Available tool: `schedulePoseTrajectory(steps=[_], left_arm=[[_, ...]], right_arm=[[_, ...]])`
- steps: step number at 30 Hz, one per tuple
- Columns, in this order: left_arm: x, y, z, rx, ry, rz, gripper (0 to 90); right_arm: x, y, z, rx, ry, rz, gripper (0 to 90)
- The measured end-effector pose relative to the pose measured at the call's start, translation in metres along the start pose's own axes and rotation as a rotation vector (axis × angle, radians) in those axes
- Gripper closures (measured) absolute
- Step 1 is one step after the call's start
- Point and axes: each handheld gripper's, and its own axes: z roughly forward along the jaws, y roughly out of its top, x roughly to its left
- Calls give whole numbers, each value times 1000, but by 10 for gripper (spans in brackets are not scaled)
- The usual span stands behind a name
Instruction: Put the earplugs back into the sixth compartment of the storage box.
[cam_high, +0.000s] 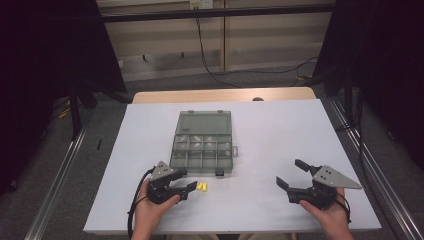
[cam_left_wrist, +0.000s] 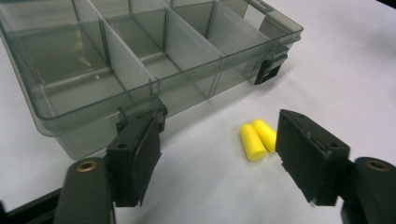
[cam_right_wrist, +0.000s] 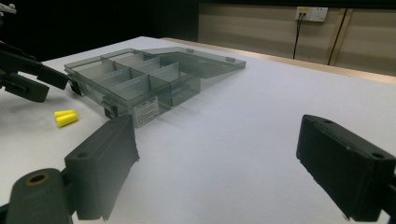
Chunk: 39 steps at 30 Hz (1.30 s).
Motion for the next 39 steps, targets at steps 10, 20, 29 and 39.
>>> schedulePoseTrajectory(steps=[10,20,29,39], left_arm=[[-6,3,4,12,-31,23,503],[-15,4,11,51,-52,57,651],[-18,3,17,91,-43,60,719],[-21,1,21,120,-50,58,774]], right_arm=[[-1,1,-1,-2,-9,-1,120],[-1,1,-1,-1,-11,0,123],[-1,1,-2,-1,-8,1,123],[-2,2,-2,-10,-12,0,123]])
